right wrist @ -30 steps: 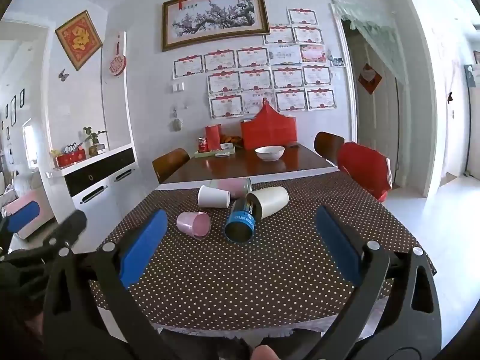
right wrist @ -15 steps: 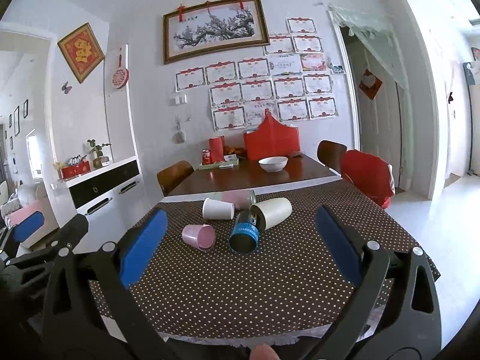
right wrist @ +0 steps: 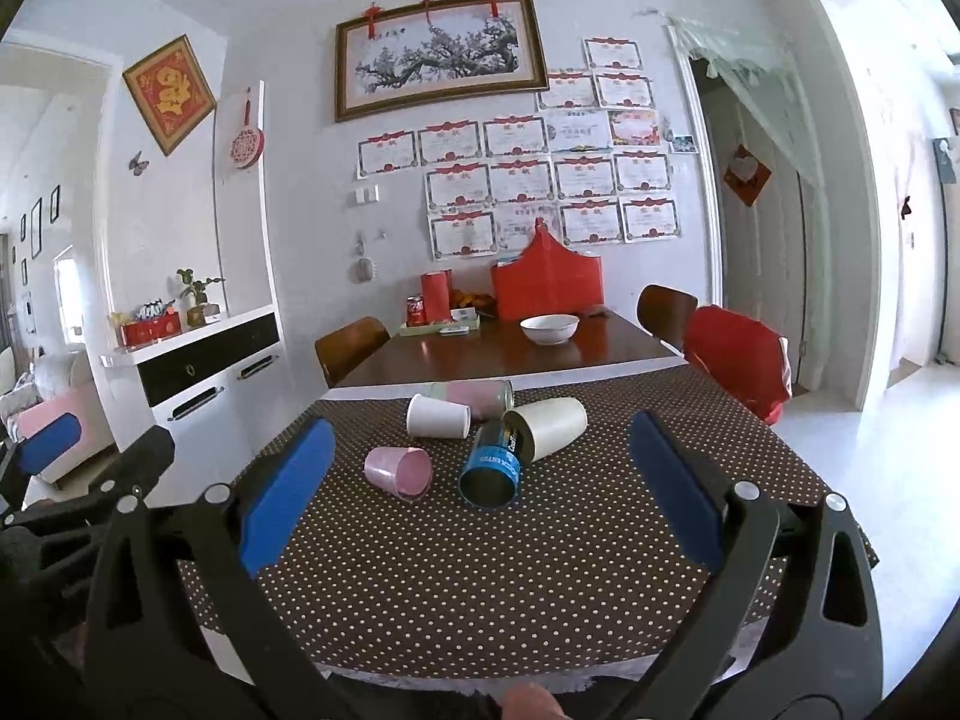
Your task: Flip cup upside down
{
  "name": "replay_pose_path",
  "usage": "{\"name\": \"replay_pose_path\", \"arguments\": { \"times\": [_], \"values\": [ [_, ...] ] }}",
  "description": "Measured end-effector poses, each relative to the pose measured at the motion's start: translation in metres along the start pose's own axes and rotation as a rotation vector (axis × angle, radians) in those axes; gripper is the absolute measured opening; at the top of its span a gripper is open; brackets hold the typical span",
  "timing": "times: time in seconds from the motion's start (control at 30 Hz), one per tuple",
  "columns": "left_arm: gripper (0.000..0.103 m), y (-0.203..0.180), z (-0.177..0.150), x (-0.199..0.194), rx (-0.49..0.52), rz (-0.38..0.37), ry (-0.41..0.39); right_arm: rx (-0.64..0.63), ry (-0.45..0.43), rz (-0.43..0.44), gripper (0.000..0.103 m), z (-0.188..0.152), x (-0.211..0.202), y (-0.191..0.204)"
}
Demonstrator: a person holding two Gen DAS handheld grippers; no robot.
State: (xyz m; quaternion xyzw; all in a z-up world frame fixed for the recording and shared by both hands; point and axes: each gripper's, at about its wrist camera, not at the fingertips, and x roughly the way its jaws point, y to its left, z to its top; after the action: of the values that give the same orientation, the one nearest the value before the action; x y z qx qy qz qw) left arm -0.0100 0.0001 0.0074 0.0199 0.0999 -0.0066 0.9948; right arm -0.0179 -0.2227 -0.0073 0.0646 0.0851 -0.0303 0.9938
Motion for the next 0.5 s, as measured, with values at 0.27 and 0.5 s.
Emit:
{"name": "replay_pose_path", "arguments": {
  "times": [0.27, 0.5],
  "values": [
    [0.1, 0.0021, -0.0029, 0.002, -0.015, 0.007, 0.007, -0.004, -0.006, -0.002, 0.097, -0.0005, 0.0004, 0.001],
    [0.099, 0.0042, -0.0038, 0.0041, -0.016, 0.004, 0.015, -0.003, -0.004, 0.001, 0.097, -0.0012, 0.001, 0.002]
  ]
}}
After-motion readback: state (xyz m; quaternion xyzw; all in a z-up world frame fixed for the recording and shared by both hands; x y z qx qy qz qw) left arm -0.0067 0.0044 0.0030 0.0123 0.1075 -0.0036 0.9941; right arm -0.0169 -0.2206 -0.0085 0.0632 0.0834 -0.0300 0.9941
